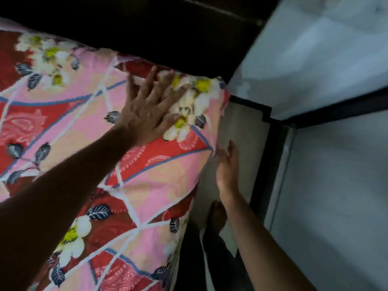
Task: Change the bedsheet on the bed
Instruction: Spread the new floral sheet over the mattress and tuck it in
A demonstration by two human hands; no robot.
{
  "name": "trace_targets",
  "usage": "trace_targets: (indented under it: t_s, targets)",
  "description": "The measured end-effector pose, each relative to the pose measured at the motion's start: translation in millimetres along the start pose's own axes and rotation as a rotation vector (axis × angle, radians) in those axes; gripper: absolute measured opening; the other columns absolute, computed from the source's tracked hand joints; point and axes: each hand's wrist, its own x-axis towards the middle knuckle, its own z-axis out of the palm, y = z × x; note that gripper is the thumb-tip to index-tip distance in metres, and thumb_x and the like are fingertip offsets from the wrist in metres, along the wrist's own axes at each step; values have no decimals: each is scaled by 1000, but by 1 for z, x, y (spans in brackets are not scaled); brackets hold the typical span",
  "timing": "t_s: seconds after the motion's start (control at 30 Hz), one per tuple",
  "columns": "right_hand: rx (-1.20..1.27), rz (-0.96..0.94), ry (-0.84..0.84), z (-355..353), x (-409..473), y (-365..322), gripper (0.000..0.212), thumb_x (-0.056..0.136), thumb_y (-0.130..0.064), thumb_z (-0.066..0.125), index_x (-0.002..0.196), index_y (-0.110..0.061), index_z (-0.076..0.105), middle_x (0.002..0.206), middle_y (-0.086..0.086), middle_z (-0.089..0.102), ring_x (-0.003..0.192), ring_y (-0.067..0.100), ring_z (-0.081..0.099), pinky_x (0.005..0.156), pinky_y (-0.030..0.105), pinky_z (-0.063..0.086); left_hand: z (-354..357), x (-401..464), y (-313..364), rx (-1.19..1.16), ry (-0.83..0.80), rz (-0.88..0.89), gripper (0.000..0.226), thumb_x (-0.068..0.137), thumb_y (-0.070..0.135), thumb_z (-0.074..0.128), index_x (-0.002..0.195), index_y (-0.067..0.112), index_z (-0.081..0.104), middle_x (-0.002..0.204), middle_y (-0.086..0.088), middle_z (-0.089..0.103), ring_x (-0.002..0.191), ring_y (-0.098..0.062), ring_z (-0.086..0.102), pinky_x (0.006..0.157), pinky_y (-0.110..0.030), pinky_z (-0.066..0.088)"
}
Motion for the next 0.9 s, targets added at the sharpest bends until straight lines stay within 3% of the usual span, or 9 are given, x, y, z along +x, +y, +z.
trace_targets:
  t_s: [0.1,0.2,0.27,0.4,0.53,0.63,0.73,0.83,0.9]
  targets:
    - [231,95,-103,-6,-23,32,46,89,-59,55,116,-23,63,118,12,67,111,30,64,96,47,51,-12,38,37,58,-70,61,68,97,71,19,159,42,20,164,-7,27,150,-39,23,113,-72,19]
    - [337,-30,-285,2,-43,32,37,102,-28,54,116,6,61,108,12,71,99,14,67,82,26,52,-25,76,55,83,-169,69,71,87,74,30,152,45,33,153,-10,42,135,-41,42,106,-63,33]
    - [405,-36,-276,6,-40,32,37,99,-26,58,104,10,63,101,19,71,92,20,65,78,30,50,-30,102,70,92,-263,85,65,86,71,42,146,44,40,144,-11,48,128,-42,47,102,-58,37]
    - [453,128,-156,4,-27,41,28,93,-23,70,73,-9,58,67,-6,63,63,5,58,64,24,44,-28,149,98,135,-511,148,47,92,55,57,132,30,56,119,-5,60,112,-31,56,91,-44,49]
    - [450,97,-23,-7,-20,50,24,97,-16,64,76,-18,52,68,-5,51,58,1,48,60,23,41,-16,162,116,249,-547,145,38,98,51,51,111,18,67,92,-2,60,88,-24,60,79,-39,53]
    - [442,109,81,-15,-16,56,23,99,-23,62,79,-18,50,71,1,52,62,10,51,58,29,41,-11,162,125,336,-502,204,34,102,42,49,112,13,65,103,-9,63,91,-28,62,79,-42,52]
    - [367,21,133,-14,-12,63,26,99,-32,60,79,-23,47,73,16,55,64,33,52,57,38,44,-15,160,126,436,-554,273,42,103,44,47,129,12,57,133,-13,56,114,-32,58,93,-49,50]
    - [282,11,75,2,-11,69,23,102,-27,56,81,-22,47,77,15,59,70,28,59,62,42,48,-22,150,129,585,-482,479,56,102,50,41,147,17,45,164,-14,27,147,-35,31,113,-57,34]
    - [274,65,65,19,-11,73,19,100,-28,57,85,-18,50,80,8,63,76,24,62,67,42,51,-35,140,134,541,-385,593,57,100,50,41,148,19,44,166,-13,21,152,-35,19,118,-60,26]
